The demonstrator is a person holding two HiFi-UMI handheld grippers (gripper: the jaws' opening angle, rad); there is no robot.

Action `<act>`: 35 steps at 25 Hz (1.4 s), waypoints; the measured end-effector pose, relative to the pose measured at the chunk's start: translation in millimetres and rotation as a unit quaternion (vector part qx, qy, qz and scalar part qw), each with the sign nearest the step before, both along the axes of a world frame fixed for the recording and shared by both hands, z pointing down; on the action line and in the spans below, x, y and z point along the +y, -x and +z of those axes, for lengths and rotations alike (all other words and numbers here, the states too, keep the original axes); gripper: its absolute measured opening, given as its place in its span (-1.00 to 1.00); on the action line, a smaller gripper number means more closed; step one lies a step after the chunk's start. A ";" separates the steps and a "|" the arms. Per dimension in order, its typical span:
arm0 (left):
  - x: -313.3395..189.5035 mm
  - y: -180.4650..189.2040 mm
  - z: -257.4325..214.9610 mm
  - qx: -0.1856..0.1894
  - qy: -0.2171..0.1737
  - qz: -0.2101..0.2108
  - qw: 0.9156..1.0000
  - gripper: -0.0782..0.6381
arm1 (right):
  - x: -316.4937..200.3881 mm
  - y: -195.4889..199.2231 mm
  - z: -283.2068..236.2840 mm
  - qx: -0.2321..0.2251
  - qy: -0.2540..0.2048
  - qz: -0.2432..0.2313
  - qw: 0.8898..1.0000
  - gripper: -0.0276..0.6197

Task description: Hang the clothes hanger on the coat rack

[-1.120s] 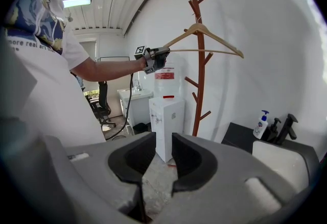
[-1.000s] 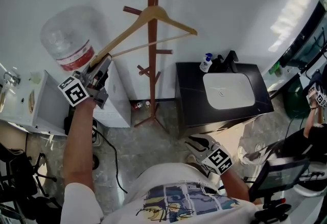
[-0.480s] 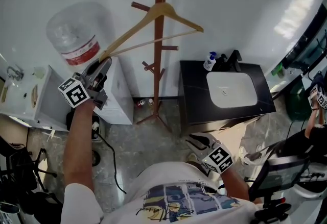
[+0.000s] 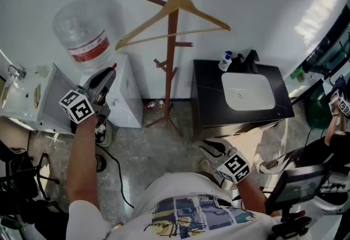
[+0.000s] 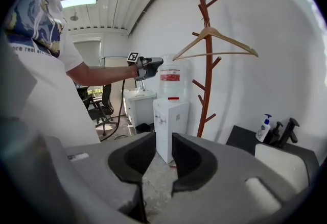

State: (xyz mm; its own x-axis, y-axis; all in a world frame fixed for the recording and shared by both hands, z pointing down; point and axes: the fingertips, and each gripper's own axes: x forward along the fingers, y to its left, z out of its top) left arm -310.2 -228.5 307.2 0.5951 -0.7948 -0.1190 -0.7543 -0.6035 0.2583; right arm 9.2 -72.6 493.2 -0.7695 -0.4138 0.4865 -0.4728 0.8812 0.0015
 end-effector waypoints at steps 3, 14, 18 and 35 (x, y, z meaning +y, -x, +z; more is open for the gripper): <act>17.6 -7.7 10.6 -0.031 0.006 -0.011 0.999 -0.61 | 0.1 -1.0 -3.3 -0.002 -0.005 0.000 1.000 -0.61; 99.2 -93.4 49.5 -0.102 0.040 0.025 0.994 -0.66 | -1.3 -3.6 -28.3 -0.024 -0.028 0.007 0.999 -0.65; 130.6 -138.8 70.6 -0.125 0.056 0.052 0.989 -0.68 | -0.7 -3.7 -41.8 -0.036 -0.042 0.016 0.998 -0.71; 215.1 -261.2 84.2 -0.111 0.068 0.168 0.977 -0.74 | 32.4 18.7 -91.2 -0.076 -0.089 0.006 0.993 -0.91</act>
State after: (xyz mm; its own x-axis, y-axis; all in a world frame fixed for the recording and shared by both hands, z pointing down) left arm -49.0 -13.5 391.4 0.8239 -0.5503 0.1356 -0.5668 -0.7979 0.2051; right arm -9.4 -40.2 402.0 -0.8229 -0.4924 0.2835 -0.4898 0.8677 0.0850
